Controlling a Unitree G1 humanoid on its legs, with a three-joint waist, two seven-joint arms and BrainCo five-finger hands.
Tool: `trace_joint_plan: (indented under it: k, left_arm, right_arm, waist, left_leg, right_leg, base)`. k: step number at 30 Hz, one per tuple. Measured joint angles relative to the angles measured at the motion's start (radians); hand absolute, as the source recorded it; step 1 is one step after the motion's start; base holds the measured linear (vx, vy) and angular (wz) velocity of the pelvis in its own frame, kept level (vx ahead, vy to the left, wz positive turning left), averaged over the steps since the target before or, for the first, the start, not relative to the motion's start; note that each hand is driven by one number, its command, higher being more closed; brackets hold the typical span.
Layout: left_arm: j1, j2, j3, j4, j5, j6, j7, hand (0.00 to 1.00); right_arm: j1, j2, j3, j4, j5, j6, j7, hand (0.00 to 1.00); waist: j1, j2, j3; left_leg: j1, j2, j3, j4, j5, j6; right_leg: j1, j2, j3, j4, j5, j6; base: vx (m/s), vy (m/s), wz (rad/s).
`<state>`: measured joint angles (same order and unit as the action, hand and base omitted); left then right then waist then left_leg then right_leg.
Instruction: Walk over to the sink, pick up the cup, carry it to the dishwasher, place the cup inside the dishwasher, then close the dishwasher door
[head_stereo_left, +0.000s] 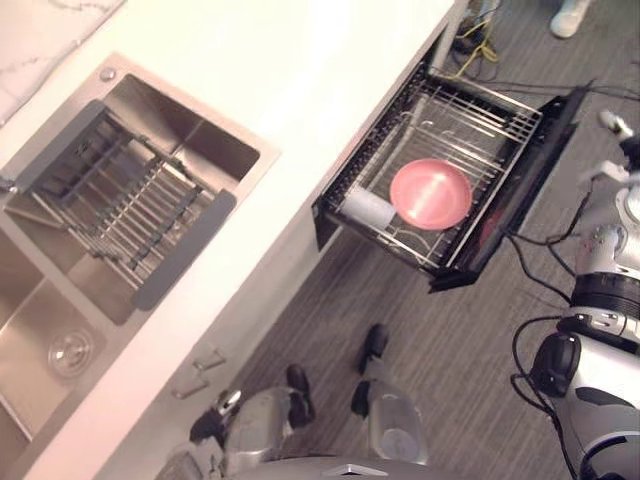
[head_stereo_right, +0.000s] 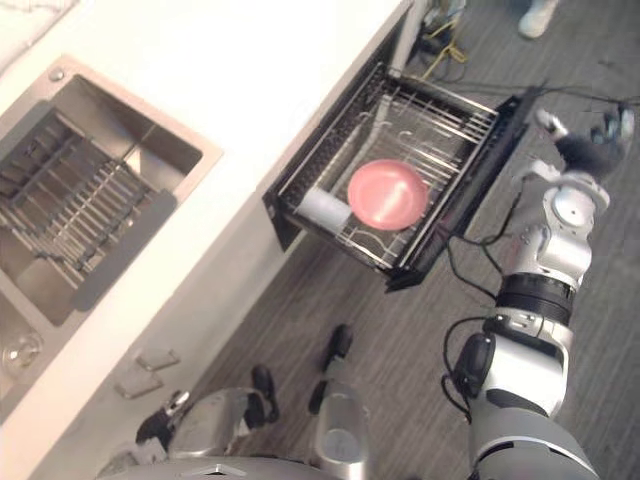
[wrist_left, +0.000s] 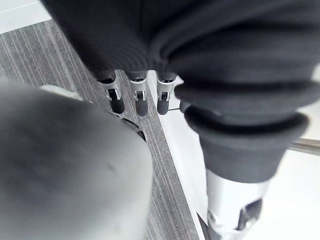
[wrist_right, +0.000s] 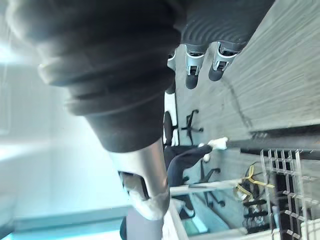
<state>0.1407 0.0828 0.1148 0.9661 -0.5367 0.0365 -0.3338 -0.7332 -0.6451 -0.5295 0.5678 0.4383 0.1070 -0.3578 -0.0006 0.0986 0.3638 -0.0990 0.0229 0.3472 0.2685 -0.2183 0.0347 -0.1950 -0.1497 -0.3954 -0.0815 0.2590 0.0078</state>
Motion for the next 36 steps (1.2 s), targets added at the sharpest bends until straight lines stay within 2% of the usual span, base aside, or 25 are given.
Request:
trace_joint_plan:
  k: [2,6,8,11,13,17,22,26,29,30,32,36]
  left_arm:
    - [0.001,0.002,-0.002,0.029,-0.001,-0.006,-0.002,0.00]
    - [0.004,0.002,-0.012,0.037,-0.003,-0.015,-0.008,0.00]
    - [0.003,0.003,-0.050,0.033,-0.012,-0.018,-0.010,0.00]
    - [0.000,-0.007,-0.082,0.033,-0.030,-0.019,-0.016,0.00]
    - [-0.009,-0.006,-0.095,0.031,-0.032,-0.019,-0.024,0.00]
    - [-0.022,-0.005,-0.121,0.021,-0.069,-0.016,-0.031,0.00]
    - [-0.024,-0.004,-0.138,-0.014,-0.090,-0.005,-0.047,0.00]
    - [-0.029,-0.005,-0.140,-0.026,-0.090,0.012,-0.051,0.00]
    - [-0.030,-0.006,-0.140,-0.047,-0.090,0.024,-0.058,0.00]
    - [-0.030,-0.007,-0.140,-0.050,-0.090,0.024,-0.062,0.00]
    - [-0.032,-0.014,-0.139,-0.054,-0.090,0.024,-0.068,0.00]
    - [-0.033,-0.015,-0.137,-0.055,-0.089,0.034,-0.072,0.00]
  right_arm:
    - [0.035,-0.002,-0.008,0.071,0.088,0.024,-0.001,1.00]
    - [0.051,-0.004,-0.011,0.118,0.190,0.070,0.004,1.00]
    - [0.045,-0.017,-0.008,0.118,0.244,0.096,0.028,1.00]
    - [0.003,-0.059,0.019,0.118,0.263,0.115,0.074,1.00]
    - [-0.032,-0.084,0.046,0.122,0.260,0.118,0.112,1.00]
    - [-0.097,-0.127,0.146,0.123,0.151,0.150,0.229,1.00]
    - [-0.113,-0.172,0.222,0.168,0.058,0.214,0.320,1.00]
    - [-0.152,-0.219,0.359,0.245,-0.062,0.272,0.461,1.00]
    - [-0.186,-0.247,0.420,0.283,-0.140,0.269,0.555,1.00]
    - [-0.186,-0.253,0.434,0.284,-0.159,0.266,0.566,1.00]
    - [-0.198,-0.255,0.454,0.306,-0.225,0.251,0.571,1.00]
    - [-0.278,-0.219,0.531,0.326,-0.334,0.227,0.549,1.00]
  waist:
    - [-0.007,0.002,0.001]
    - [-0.013,0.013,0.004]
    - [-0.013,0.035,0.024]
    - [-0.014,0.069,0.041]
    - [-0.010,0.076,0.054]
    - [-0.007,0.096,0.082]
    - [-0.002,0.106,0.092]
    - [0.002,0.118,0.102]
    - [0.010,0.125,0.106]
    - [0.016,0.126,0.106]
    - [0.040,0.133,0.109]
    - [0.065,0.134,0.109]
  left_leg:
    - [-0.008,-0.002,0.014,-0.011,0.004,-0.003]
    - [-0.039,-0.009,0.030,-0.046,0.031,-0.011]
    - [-0.043,-0.012,0.038,-0.071,0.046,-0.017]
    - [-0.071,-0.020,0.046,-0.087,0.057,-0.017]
    - [-0.085,-0.032,0.052,-0.110,0.075,-0.016]
    - [-0.108,-0.045,0.045,-0.135,0.096,-0.015]
    - [-0.124,-0.058,0.009,-0.148,0.113,-0.008]
    - [-0.130,-0.064,-0.030,-0.148,0.127,-0.006]
    - [-0.146,-0.065,-0.080,-0.138,0.143,-0.004]
    - [-0.150,-0.064,-0.092,-0.133,0.144,-0.005]
    - [-0.155,-0.058,-0.138,-0.126,0.152,-0.012]
    - [-0.166,-0.047,-0.205,-0.129,0.180,-0.030]
  right_leg:
    - [-0.018,-0.003,0.003,0.000,-0.012,-0.001]
    - [-0.072,-0.004,0.013,0.000,-0.007,-0.009]
    - [-0.094,-0.001,0.028,0.000,0.004,-0.012]
    - [-0.134,-0.003,0.039,0.000,0.014,-0.012]
    - [-0.164,-0.006,0.050,0.000,0.025,-0.014]
    - [-0.193,-0.016,0.049,0.000,0.031,-0.015]
    - [-0.197,-0.030,0.020,0.001,0.032,-0.014]
    - [-0.189,-0.045,-0.017,0.013,0.028,-0.015]
    - [-0.181,-0.059,-0.065,0.034,0.017,-0.022]
    - [-0.176,-0.060,-0.078,0.034,0.015,-0.024]
    - [-0.149,-0.062,-0.127,0.035,0.006,-0.033]
    - [-0.123,-0.056,-0.198,0.035,-0.008,-0.050]
  base:
    - [-0.04,0.048,-0.12]
    - [-0.02,0.018,-0.11]
    - [0.01,0.024,-0.11]
    - [0.01,0.059,-0.09]
    - [-0.01,0.089,-0.08]
    - [-0.03,0.120,0.05]
    - [-0.04,0.141,0.20]
    - [-0.05,0.123,0.24]
    - [-0.07,0.078,0.47]
    - [-0.08,0.034,0.52]
    - [-0.09,0.013,0.56]
    - [-0.07,-0.021,0.49]
